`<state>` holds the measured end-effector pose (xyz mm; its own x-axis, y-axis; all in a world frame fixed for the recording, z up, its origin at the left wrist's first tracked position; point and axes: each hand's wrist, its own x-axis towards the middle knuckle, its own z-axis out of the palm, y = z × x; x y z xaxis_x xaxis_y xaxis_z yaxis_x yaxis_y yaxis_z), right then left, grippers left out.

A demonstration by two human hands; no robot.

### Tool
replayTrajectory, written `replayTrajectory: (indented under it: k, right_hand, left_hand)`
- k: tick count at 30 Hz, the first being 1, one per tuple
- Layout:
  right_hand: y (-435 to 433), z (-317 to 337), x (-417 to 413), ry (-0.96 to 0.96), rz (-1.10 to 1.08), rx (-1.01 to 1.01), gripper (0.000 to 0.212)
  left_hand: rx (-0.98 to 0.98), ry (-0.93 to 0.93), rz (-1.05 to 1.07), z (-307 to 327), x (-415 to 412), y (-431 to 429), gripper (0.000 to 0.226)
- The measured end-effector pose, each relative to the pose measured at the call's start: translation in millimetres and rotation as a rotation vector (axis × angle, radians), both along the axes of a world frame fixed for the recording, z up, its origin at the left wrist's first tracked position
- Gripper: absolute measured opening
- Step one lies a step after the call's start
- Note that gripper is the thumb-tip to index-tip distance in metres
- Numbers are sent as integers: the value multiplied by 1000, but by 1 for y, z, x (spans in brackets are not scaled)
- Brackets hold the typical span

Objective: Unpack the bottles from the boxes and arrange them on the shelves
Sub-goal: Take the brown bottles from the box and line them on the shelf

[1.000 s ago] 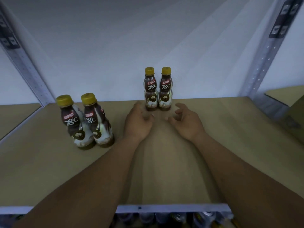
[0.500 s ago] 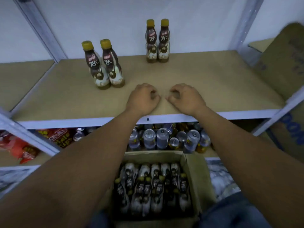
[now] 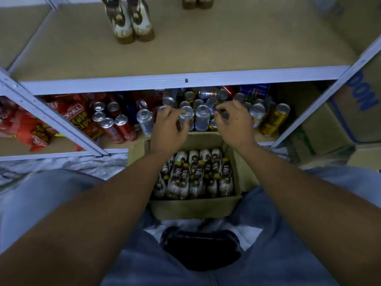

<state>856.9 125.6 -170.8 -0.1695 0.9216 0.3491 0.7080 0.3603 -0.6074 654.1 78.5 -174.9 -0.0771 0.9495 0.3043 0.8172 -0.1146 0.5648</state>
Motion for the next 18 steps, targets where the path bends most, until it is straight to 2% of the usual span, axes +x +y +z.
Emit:
replayTrajectory:
  k: [5, 8, 11, 16, 18]
  right_hand:
    - [-21, -60, 0, 161, -55, -583, 30]
    - [-24, -88, -5, 186, -106, -825, 45]
    - [-24, -113, -14, 239, -120, -980, 56]
    - [-25, -159, -30, 373, -179, -1097, 66]
    - [-27, -174, -34, 407, -194, -1119, 68]
  left_hand:
    - [-405, -234, 108, -47, -16, -19, 36]
    - [-668, -381, 148, -77, -25, -22, 36]
    - [-733, -423, 201, -101, -25, -23, 54]
    - [-824, -443, 198, -135, -18, -19, 53]
    - [-854, -450, 212, -147, -17, -17, 60]
